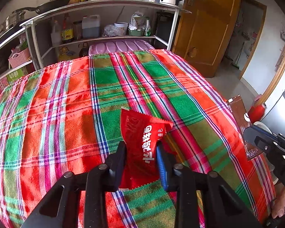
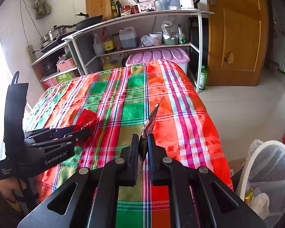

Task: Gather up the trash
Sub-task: 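Lift the red bag and brown wrapper and carry them toward the bin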

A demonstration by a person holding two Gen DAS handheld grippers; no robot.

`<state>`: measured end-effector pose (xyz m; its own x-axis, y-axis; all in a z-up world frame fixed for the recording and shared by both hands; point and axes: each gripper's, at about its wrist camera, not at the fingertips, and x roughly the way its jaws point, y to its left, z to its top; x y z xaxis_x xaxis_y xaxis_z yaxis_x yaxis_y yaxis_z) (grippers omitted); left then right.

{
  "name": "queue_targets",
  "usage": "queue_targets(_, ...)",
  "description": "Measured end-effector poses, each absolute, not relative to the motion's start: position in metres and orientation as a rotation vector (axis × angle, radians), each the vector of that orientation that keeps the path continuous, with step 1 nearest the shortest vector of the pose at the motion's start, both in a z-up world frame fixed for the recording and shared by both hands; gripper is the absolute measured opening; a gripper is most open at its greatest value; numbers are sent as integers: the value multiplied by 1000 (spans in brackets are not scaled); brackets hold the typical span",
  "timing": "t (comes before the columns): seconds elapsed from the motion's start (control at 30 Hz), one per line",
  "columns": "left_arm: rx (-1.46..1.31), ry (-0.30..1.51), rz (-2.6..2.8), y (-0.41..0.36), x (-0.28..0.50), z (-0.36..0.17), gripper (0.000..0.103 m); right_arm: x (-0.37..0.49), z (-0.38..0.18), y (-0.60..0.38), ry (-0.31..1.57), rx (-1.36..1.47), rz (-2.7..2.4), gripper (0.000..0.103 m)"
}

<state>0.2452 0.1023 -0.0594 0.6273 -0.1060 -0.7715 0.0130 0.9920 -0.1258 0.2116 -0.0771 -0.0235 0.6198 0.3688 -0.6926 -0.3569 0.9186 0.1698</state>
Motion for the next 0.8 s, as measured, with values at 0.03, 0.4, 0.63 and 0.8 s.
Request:
queue_targets(0.03,-109,888,-67,101,244,-59,27,211,-23,-77,799,16,416,9)
queue_targets(0.4,-113,833,-137,81,225,-36,24,200,-15,-98,775,50,395,9)
queue_targets(0.63,-110,818,-209,53,214,-22,25,186,-4,-126,750,67,358,9)
queue_targets(0.8,-94,795,-279,24,206,-13,25,174,-1,-158,741,87,303,9)
